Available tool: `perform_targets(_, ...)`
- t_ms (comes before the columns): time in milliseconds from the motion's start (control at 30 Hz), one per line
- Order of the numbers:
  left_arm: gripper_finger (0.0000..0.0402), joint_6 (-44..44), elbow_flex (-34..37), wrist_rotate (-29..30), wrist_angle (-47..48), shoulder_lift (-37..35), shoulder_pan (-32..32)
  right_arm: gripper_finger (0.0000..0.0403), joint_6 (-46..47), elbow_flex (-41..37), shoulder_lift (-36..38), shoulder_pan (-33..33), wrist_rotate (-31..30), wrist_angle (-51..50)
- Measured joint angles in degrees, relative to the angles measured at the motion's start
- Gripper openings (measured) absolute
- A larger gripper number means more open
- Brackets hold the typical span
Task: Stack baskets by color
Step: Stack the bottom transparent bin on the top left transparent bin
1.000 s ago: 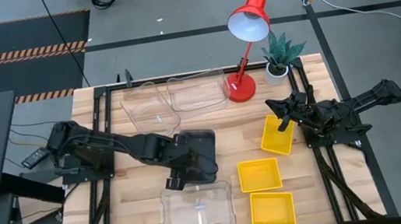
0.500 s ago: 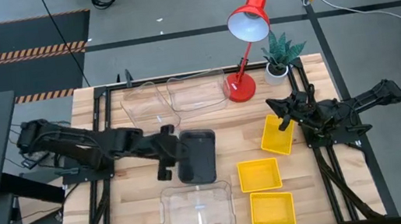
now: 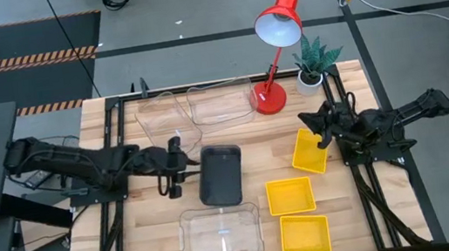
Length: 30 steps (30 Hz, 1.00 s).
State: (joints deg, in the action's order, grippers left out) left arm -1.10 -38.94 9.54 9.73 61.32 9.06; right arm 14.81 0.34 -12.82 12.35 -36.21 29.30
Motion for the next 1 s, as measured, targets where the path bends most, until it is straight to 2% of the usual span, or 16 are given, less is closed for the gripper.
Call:
perform_targets(200,0.0119,1.24,2.95,10.15,0.42,-1.07,-0.02,0.0012,-0.28,0.01,-0.42,-0.08,1.43,0.23)
perform_targets(267,0.0119,3.39,2.95,10.17,1.60,-1.07,-0.01,0.0012,-0.64,0.01,-0.95,-0.10,2.97,-0.19)
perform_targets(367,0.0119,5.19,2.95,5.32,3.11,-1.07,0.37,0.0012,0.60,0.00,-3.15,-0.10,6.32,-0.50)
perform_targets(533,0.0119,6.89,1.08,-11.99,5.34,-1.07,2.23,0.0012,0.45,0.01,-5.61,-0.10,6.59,-0.14)
perform_targets(633,0.0119,12.62,-1.22,-16.20,7.96,-1.10,4.25,0.0012,-1.96,0.02,-5.79,-0.11,5.48,1.11)
perform_targets(700,0.0119,15.39,-3.29,-15.33,11.87,-1.07,6.79,0.0012,-3.90,0.02,-5.76,-0.10,4.47,2.99)
perform_targets(900,0.0118,19.88,-8.87,-1.33,21.87,1.71,19.10,0.0012,-6.08,0.02,-5.76,-0.12,3.65,4.05)
perform_targets(1000,0.0118,23.13,-10.91,1.50,25.50,3.22,22.56,0.0012,-6.10,0.02,-5.90,-0.12,3.67,3.95)
